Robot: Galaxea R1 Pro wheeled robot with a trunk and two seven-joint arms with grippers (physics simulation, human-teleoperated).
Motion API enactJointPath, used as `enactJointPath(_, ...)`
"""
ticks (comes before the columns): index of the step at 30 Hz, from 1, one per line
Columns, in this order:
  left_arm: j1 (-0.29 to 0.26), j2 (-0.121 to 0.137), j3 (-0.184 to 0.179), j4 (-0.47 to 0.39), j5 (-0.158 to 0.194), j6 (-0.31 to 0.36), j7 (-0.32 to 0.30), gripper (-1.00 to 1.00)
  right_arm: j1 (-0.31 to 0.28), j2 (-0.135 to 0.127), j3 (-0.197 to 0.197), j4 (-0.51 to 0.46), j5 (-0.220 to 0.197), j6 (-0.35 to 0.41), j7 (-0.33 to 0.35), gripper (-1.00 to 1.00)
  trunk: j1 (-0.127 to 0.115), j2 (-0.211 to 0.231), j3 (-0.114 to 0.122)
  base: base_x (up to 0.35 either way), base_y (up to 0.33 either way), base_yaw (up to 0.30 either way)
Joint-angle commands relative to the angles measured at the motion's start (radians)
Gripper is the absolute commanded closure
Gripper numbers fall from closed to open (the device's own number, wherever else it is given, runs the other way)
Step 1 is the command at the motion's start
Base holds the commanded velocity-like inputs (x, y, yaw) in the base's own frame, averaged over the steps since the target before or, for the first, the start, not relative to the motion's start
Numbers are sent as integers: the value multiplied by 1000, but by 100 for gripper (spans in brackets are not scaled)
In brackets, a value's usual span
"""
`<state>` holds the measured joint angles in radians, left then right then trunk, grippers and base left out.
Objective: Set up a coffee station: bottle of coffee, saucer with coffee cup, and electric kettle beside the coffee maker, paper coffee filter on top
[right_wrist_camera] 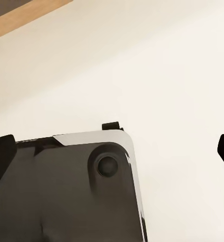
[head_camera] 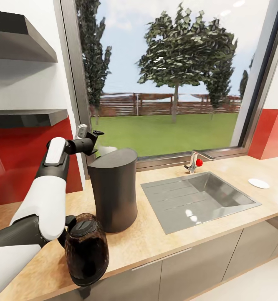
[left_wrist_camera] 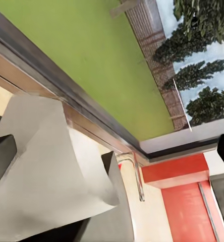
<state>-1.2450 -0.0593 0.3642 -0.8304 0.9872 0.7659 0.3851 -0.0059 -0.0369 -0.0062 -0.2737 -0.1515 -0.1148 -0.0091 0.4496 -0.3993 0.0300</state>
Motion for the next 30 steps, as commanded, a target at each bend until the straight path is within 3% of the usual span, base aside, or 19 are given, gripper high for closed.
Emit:
enactJointPath(1, -1, 2, 5, -1, 11, 4, 8, -100, 0, 0, 0, 1, -7, -3, 0, -100, 0, -1, 0, 0, 0, 0)
enactJointPath(4, -1, 28, 7, -8, 15, 23, 6, -100, 0, 0, 0, 1, -7, -3, 0, -100, 0, -1, 0, 0, 0, 0)
enactJointPath(6, -1, 48, 13, -13, 36, 66, 5, -100, 0, 0, 0, 1, -6, -3, 0, -100, 0, -1, 0, 0, 0, 0)
enactJointPath(11, -3, 57, 19, -27, 98, 96, 8, -100, 0, 0, 0, 1, -6, -3, 0, -100, 0, -1, 0, 0, 0, 0)
enactJointPath(18, -5, 58, 21, -31, 119, 100, 9, -100, 0, 0, 0, 1, -6, -3, 0, -100, 0, -1, 0, 0, 0, 0)
enactJointPath(26, -10, 60, 21, -32, 177, 101, 9, -100, 0, 0, 0, 1, -6, -3, 0, -100, 0, -1, 0, 0, 0, 0)
enactJointPath(30, -14, 81, 20, -32, 193, 101, 9, -100, 0, 0, 0, 1, -6, -3, 0, -100, 0, -1, 0, 0, 0, 0)
